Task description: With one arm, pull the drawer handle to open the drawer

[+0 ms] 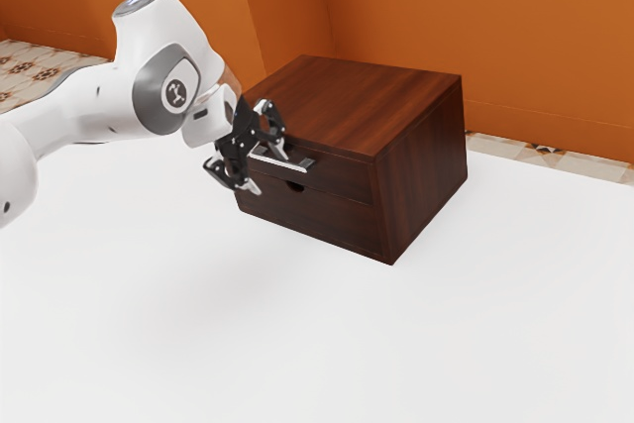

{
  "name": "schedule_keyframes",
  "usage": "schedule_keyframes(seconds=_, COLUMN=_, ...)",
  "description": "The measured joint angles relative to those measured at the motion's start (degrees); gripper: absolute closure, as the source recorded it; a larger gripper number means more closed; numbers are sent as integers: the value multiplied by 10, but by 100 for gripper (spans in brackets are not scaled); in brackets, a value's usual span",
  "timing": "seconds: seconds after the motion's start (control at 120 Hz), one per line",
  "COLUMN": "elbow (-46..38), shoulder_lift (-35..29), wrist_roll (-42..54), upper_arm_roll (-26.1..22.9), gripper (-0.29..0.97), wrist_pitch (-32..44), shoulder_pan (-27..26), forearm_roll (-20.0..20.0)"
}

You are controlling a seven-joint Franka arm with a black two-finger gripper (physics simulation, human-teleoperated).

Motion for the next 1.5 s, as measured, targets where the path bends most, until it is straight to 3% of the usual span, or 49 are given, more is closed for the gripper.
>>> schedule_keyframes(seconds=0.783, elbow=-1, shoulder_lift=-2, wrist_roll=-35, upper_arm_roll=1, gripper=55, wrist_pitch=0, shoulder_pan=-1, forearm_roll=0)
schedule_keyframes(seconds=1.5, elbow=-66, shoulder_lift=-57, wrist_roll=-49, upper_arm_roll=5, gripper=61, wrist_pitch=-2, shoulder_pan=-2, forearm_roll=5)
